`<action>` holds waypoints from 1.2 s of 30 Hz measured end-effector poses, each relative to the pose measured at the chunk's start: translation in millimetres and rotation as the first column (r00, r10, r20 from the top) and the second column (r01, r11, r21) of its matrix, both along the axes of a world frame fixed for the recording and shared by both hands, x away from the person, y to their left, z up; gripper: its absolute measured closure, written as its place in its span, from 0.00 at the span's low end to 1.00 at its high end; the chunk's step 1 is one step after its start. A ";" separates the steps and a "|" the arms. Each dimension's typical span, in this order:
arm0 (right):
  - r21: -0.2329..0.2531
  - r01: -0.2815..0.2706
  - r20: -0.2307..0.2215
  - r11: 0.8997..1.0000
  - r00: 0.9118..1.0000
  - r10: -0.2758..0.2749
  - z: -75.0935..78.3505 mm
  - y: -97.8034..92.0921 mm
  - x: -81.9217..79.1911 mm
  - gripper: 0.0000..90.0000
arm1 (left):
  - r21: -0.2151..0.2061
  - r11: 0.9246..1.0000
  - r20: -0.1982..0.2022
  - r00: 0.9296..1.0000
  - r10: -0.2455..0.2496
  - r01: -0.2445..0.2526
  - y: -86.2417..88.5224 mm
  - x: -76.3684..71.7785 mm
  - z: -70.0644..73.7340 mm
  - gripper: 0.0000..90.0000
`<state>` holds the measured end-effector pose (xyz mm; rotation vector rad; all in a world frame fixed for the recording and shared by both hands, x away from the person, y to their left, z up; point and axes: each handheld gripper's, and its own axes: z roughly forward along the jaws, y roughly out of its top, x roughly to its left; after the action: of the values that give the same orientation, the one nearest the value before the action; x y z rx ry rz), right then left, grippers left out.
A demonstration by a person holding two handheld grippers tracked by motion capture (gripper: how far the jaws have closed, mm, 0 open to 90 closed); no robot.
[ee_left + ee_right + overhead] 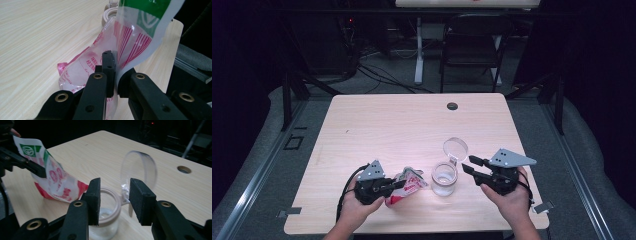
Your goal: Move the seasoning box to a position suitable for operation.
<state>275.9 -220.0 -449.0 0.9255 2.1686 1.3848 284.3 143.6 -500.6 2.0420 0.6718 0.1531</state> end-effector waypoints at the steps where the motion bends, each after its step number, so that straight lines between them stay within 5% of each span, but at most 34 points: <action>1: 0.001 -0.015 -0.003 1.000 1.000 0.015 0.4 3.8 0.2 0.68 | -0.001 1.000 0.005 1.000 0.001 -0.001 0.3 -0.9 -0.6 0.97; 8: -0.010 -0.127 -0.033 0.992 0.991 0.127 -1.3 34.2 5.9 0.62 | -0.018 1.000 0.007 1.000 0.018 -0.018 1.5 -5.1 -3.1 0.97; 17: 0.004 -0.272 -0.076 0.962 0.959 0.272 -1.4 72.2 10.8 0.53 | -0.036 0.999 -0.007 0.999 0.033 -0.033 6.2 -5.9 -5.0 0.97; 28: -0.033 -0.333 -0.094 0.942 0.940 0.328 -10.2 100.0 16.4 0.52 | -0.032 0.999 -0.002 0.999 0.033 -0.033 6.7 -7.3 -5.8 0.97; 36: -0.051 -0.362 -0.114 0.931 0.928 0.354 -20.6 112.2 23.4 0.63 | -0.035 0.999 -0.007 1.000 0.031 -0.031 6.2 -7.7 -6.2 0.97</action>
<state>299.3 -107.8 -469.7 0.6042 2.5446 1.4328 276.6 149.9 -506.8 2.0001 0.7056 0.1517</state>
